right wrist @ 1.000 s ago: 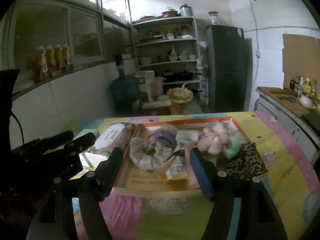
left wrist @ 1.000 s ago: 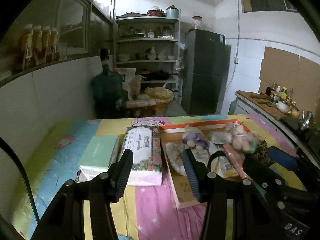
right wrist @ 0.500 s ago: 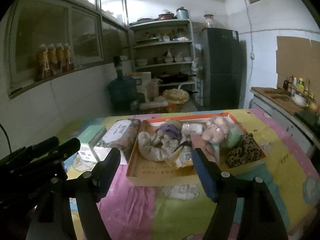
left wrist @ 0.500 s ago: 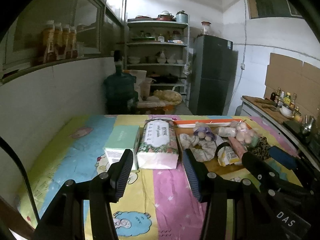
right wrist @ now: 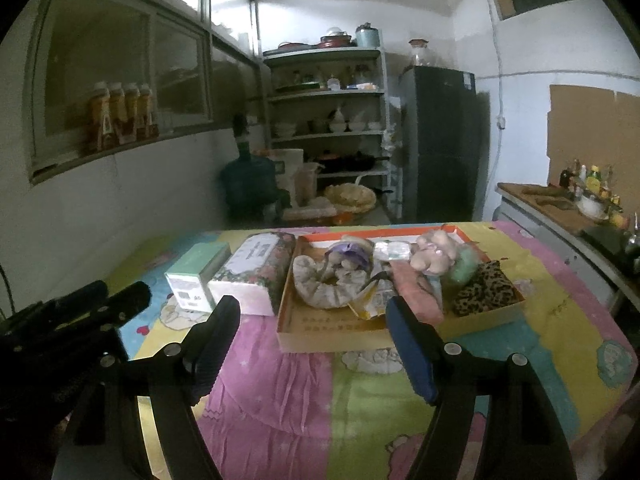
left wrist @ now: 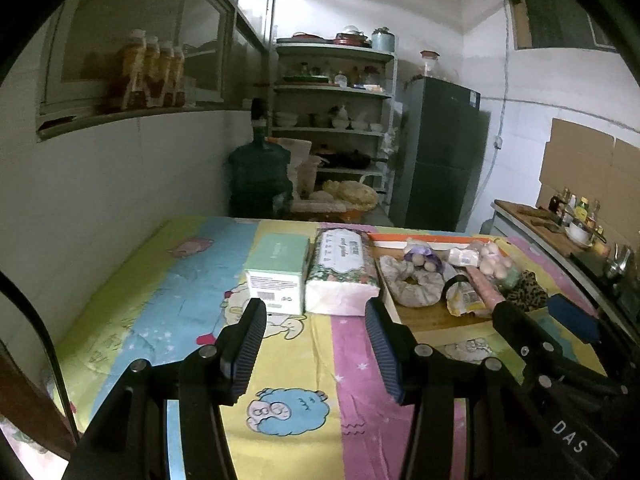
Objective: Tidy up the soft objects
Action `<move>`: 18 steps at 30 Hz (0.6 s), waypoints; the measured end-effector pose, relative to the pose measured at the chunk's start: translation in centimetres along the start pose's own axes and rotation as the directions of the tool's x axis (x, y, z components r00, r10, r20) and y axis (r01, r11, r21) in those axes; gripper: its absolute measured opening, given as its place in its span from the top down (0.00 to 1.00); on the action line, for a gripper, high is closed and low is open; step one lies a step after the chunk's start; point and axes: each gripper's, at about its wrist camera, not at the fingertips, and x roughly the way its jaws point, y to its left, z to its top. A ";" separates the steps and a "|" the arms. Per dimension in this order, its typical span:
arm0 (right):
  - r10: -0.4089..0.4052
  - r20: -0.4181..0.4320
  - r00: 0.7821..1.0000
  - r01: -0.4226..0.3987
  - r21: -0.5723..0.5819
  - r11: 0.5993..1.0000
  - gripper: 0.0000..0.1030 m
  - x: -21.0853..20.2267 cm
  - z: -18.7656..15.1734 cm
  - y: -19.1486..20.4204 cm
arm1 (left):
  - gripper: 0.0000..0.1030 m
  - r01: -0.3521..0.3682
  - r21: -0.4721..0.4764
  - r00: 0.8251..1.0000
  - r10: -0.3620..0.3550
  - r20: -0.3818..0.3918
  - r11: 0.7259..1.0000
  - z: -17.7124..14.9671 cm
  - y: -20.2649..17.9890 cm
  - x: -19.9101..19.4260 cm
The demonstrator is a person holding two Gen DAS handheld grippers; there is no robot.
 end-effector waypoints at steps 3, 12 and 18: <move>-0.004 0.007 1.000 0.004 0.003 1.000 0.26 -0.6 -0.2 0.4 | 0.50 -0.012 0.001 1.000 0.012 0.013 1.000 -0.2 0.3 -0.7; -0.008 0.021 1.000 0.008 -0.010 1.000 0.26 -1.8 -0.5 1.0 | 0.50 -0.004 0.015 1.000 0.003 0.031 1.000 -0.8 0.2 -2.0; -0.009 0.025 1.000 0.009 -0.010 1.000 0.26 -2.1 -0.6 1.0 | 0.50 -0.014 0.019 0.999 0.013 0.041 1.000 -0.8 -0.2 -2.4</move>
